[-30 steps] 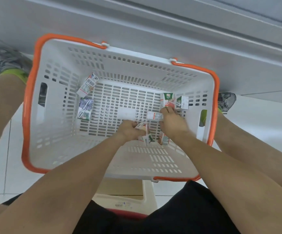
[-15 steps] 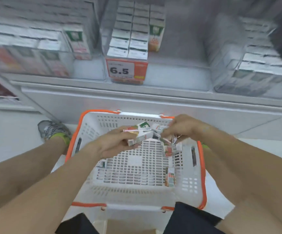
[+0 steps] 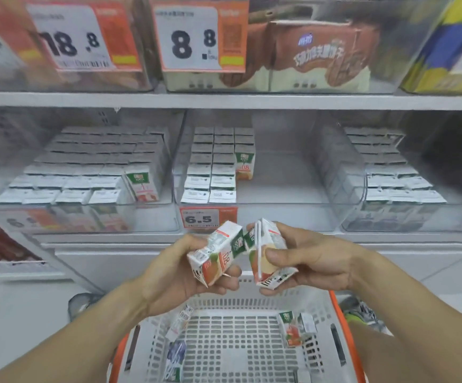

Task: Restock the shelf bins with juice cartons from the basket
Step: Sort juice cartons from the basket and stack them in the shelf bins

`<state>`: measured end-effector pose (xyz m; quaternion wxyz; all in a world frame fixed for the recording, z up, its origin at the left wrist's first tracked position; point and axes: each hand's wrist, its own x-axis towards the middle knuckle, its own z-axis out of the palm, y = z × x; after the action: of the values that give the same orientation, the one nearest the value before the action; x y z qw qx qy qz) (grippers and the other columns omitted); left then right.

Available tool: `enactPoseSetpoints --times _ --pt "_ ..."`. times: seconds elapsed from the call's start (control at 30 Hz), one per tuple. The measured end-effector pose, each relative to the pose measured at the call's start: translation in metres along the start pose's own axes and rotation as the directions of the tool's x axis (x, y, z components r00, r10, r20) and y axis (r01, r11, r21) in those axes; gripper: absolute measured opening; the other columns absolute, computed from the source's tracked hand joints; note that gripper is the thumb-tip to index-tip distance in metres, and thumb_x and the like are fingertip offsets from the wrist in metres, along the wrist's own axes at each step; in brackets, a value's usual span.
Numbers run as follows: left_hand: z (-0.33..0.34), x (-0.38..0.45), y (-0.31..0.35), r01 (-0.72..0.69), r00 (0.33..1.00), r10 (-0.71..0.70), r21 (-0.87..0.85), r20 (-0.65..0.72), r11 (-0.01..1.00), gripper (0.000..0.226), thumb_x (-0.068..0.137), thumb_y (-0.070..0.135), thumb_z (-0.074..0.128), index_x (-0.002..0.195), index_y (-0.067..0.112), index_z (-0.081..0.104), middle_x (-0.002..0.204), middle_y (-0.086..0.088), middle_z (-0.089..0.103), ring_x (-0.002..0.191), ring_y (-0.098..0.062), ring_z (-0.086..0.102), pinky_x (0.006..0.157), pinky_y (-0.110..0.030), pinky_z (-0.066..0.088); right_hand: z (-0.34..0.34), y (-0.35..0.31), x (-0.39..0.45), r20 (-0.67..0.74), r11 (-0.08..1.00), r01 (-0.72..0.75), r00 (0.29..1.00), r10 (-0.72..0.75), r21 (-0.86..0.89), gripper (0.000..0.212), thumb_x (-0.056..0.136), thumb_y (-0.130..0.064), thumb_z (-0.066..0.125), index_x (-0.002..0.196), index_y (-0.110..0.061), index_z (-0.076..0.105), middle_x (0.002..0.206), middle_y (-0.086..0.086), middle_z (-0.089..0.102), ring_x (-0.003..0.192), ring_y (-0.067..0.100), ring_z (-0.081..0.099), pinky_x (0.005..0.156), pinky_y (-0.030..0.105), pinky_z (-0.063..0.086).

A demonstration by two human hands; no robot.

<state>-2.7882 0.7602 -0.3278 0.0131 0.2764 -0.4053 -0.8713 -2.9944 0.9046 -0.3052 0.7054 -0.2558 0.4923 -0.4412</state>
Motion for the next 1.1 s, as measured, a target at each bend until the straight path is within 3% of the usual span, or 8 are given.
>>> enactPoseSetpoints --times 0.1,0.2,0.33,0.43,0.57,0.7,0.8,1.1 --pt "0.002 0.007 0.007 -0.004 0.993 0.003 0.007 0.119 1.0 0.06 0.071 0.024 0.064 0.122 -0.008 0.062 0.12 -0.036 0.061 0.094 -0.043 0.068 0.08 -0.041 0.057 0.007 -0.004 0.004 -0.177 0.989 0.093 0.978 -0.113 -0.119 0.082 0.063 -0.042 0.086 0.131 -0.012 0.052 0.114 0.016 0.071 0.094 0.03 0.071 0.073 0.039 0.06" --pt "0.008 0.013 0.009 -0.007 0.982 0.004 0.018 0.188 1.0 0.047 0.075 0.021 0.065 0.116 -0.003 0.068 0.111 -0.034 0.065 0.094 -0.039 0.068 0.085 -0.042 0.056 0.018 -0.004 0.007 -0.328 0.967 0.117 0.926 -0.188 -0.225 0.064 0.076 -0.051 0.066 0.124 -0.011 0.057 0.105 0.017 0.074 0.092 0.035 0.073 0.075 0.04 0.061" --pt "0.017 0.02 0.001 -0.022 0.999 0.018 0.143 0.028 0.989 0.043 0.076 0.027 0.078 0.112 0.006 0.071 0.105 -0.032 0.068 0.083 -0.033 0.07 0.076 -0.039 0.059 0.018 0.001 0.01 -0.365 0.979 0.09 0.918 -0.152 -0.181 0.061 0.096 -0.058 0.041 0.12 -0.007 0.065 0.112 0.022 0.069 0.1 0.046 0.067 0.084 0.047 0.06" --pt "0.018 0.023 -0.001 0.002 1.0 0.002 0.191 -0.022 0.982 0.041 0.074 0.025 0.079 0.111 0.01 0.072 0.115 -0.031 0.066 0.091 -0.035 0.066 0.074 -0.038 0.059 0.012 -0.002 0.006 -0.309 0.995 0.067 0.947 -0.088 -0.076 0.045 0.104 -0.039 0.042 0.118 -0.006 0.069 0.12 0.023 0.066 0.104 0.054 0.062 0.087 0.053 0.058" --pt "0.018 0.025 0.0 0.043 0.998 -0.052 0.186 0.04 0.982 0.033 0.068 0.016 0.082 0.101 0.013 0.077 0.105 -0.021 0.072 0.086 -0.028 0.069 0.07 -0.038 0.059 -0.003 -0.008 -0.005 -0.181 0.943 0.054 0.976 -0.119 -0.327 0.032 0.103 -0.008 0.049 0.129 -0.019 0.064 0.118 0.01 0.072 0.102 0.038 0.071 0.091 0.041 0.058" --pt "0.018 0.023 0.003 0.041 0.983 -0.069 0.164 0.171 0.986 0.049 0.058 0.02 0.092 0.104 0.014 0.077 0.109 -0.02 0.071 0.087 -0.028 0.07 0.067 -0.038 0.058 -0.016 -0.013 -0.014 -0.172 0.895 0.131 0.959 -0.223 -0.427 0.04 0.082 -0.004 0.077 0.12 -0.01 0.067 0.117 0.018 0.068 0.09 0.039 0.071 0.076 0.04 0.06" --pt "0.019 0.022 0.006 0.032 0.965 -0.065 0.13 0.253 0.991 0.058 0.058 0.025 0.094 0.111 0.012 0.073 0.109 -0.02 0.07 0.086 -0.028 0.069 0.067 -0.038 0.058 -0.015 -0.008 -0.01 -0.117 0.898 0.204 0.956 -0.269 -0.391 0.047 0.081 -0.001 0.077 0.125 -0.007 0.06 0.124 0.019 0.063 0.08 0.035 0.066 0.065 0.035 0.057" --pt "0.021 0.022 0.012 0.006 0.934 -0.084 0.219 0.348 0.976 0.084 0.069 0.039 0.087 0.139 0.007 0.052 0.111 -0.02 0.061 0.083 -0.023 0.067 0.063 -0.032 0.058 -0.013 -0.004 -0.003 -0.049 0.892 0.324 0.933 -0.357 -0.316 0.05 0.08 0.005 0.074 0.127 -0.003 0.057 0.128 0.019 0.061 0.104 0.056 0.061 0.087 0.052 0.055"
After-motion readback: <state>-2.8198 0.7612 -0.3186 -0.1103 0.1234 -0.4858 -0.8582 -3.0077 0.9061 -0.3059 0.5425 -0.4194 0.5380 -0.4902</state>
